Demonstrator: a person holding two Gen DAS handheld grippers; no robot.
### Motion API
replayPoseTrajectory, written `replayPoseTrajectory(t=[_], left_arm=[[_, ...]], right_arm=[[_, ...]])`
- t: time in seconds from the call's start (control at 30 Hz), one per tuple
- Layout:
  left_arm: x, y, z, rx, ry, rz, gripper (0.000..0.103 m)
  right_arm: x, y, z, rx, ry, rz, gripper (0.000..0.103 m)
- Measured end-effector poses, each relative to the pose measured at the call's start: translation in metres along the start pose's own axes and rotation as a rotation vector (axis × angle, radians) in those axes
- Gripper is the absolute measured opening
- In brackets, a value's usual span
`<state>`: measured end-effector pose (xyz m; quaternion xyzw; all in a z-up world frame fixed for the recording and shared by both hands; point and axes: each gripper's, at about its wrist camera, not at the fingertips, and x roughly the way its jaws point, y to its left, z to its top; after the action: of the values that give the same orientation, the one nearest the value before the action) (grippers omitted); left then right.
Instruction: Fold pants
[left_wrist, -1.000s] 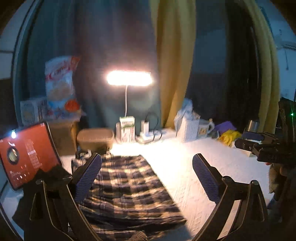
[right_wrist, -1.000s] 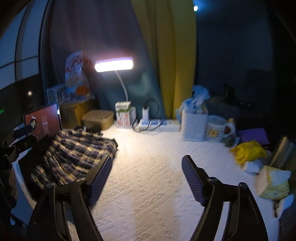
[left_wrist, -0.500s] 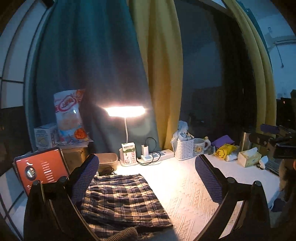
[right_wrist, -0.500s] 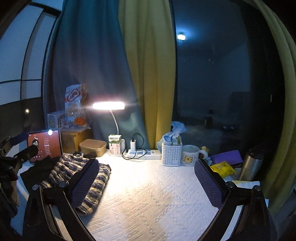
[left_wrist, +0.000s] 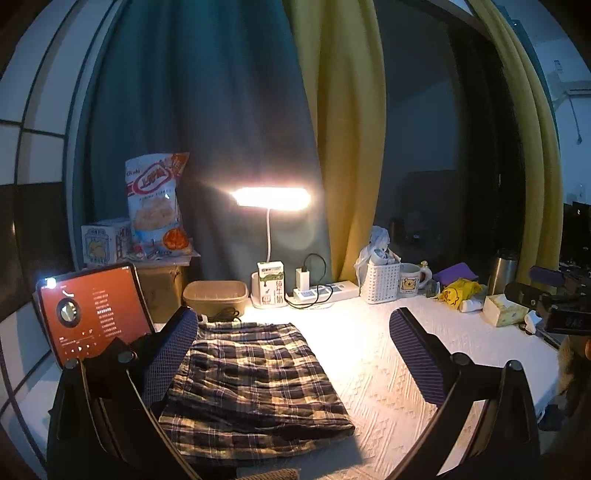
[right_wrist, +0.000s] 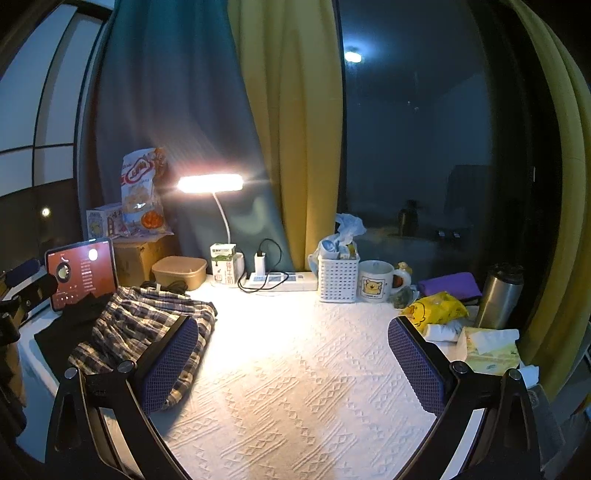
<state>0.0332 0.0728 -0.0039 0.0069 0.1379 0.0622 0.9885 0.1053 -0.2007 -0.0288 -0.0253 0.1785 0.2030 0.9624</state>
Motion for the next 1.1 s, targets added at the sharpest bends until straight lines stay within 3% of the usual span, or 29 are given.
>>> replayPoseTrajectory(t=[1.1], left_arm=[[0.0012,0.0066,-0.0025,-0.003,0.018,0.016,0.102]], right_arm=[[0.0055,0.0053,-0.0063,0.009,0.035,0.025,0.103]])
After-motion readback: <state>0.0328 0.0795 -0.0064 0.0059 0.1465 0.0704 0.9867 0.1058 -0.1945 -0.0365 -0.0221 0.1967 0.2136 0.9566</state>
